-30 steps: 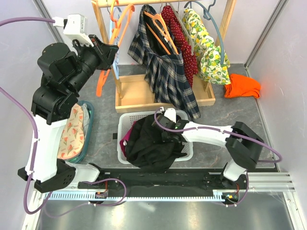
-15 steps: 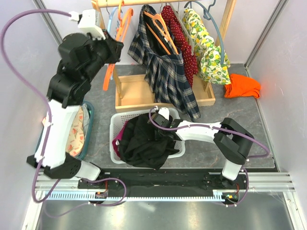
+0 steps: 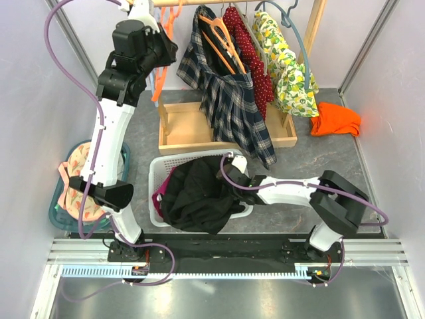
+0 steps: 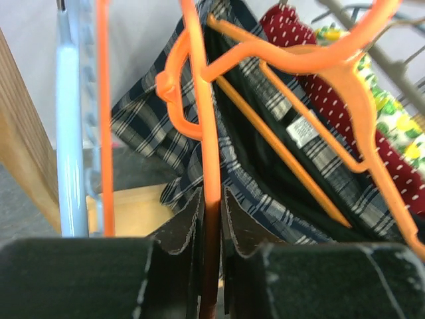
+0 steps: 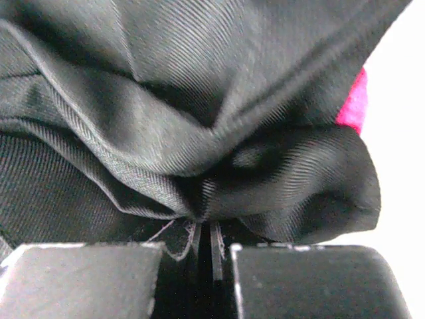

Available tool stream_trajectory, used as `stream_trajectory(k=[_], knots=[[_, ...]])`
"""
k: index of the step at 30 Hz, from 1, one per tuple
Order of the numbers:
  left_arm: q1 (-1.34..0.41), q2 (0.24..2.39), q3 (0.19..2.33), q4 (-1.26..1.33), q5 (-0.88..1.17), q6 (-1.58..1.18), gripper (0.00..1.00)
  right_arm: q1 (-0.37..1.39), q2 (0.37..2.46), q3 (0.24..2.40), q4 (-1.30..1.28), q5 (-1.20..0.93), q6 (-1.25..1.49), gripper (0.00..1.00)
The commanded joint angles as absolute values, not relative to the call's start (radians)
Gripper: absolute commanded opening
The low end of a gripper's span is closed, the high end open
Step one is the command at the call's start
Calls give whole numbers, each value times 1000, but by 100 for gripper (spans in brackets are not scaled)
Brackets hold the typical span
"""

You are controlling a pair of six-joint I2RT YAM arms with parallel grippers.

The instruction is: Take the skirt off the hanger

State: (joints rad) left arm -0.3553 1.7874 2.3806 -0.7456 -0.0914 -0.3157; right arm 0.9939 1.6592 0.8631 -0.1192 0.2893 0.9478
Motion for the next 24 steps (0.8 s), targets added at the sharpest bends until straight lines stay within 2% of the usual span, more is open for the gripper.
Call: stream_trajectory(k=[1,6,24], knots=[[-321,1801,2454,-647,-48,-393,2,1002,1623,743,-362,267,974,0],[-319,1775,2425,-646,54,-420,2,1003,1615,718,-367,255,979,0],[-285,1917,2525,-597,117,-548,2,1026,1497,670,-377,270,1022,0]])
